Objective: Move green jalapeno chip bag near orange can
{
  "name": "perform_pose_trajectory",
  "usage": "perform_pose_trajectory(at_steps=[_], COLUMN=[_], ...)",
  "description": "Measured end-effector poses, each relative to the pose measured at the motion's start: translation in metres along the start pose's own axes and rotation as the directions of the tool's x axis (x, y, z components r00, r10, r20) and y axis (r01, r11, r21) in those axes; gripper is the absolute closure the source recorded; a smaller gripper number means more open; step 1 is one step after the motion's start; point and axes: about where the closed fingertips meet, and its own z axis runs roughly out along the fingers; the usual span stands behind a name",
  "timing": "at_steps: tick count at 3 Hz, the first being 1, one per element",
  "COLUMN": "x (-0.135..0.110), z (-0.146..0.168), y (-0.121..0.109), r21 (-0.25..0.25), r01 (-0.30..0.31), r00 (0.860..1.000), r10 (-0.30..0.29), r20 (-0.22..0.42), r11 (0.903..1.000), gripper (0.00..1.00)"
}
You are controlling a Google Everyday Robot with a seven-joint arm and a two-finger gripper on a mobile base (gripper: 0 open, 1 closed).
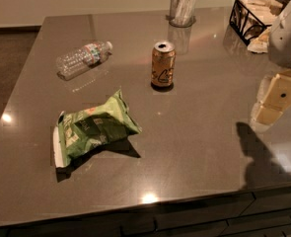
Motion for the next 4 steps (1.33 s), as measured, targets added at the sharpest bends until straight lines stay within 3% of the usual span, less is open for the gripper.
perform_pose_trajectory(at_steps=[2, 4], x=[-0.014, -0.060], z=[0.006, 0.036], y=[0.002, 0.012], r21=[0.004, -0.063], r01=[-0.001, -0.022], r00=[1.000, 0.996], r10=[0.001, 0.028], r20=[0.018, 0.090], r11=[1.0000, 0.9977], gripper=[0.00, 0.00])
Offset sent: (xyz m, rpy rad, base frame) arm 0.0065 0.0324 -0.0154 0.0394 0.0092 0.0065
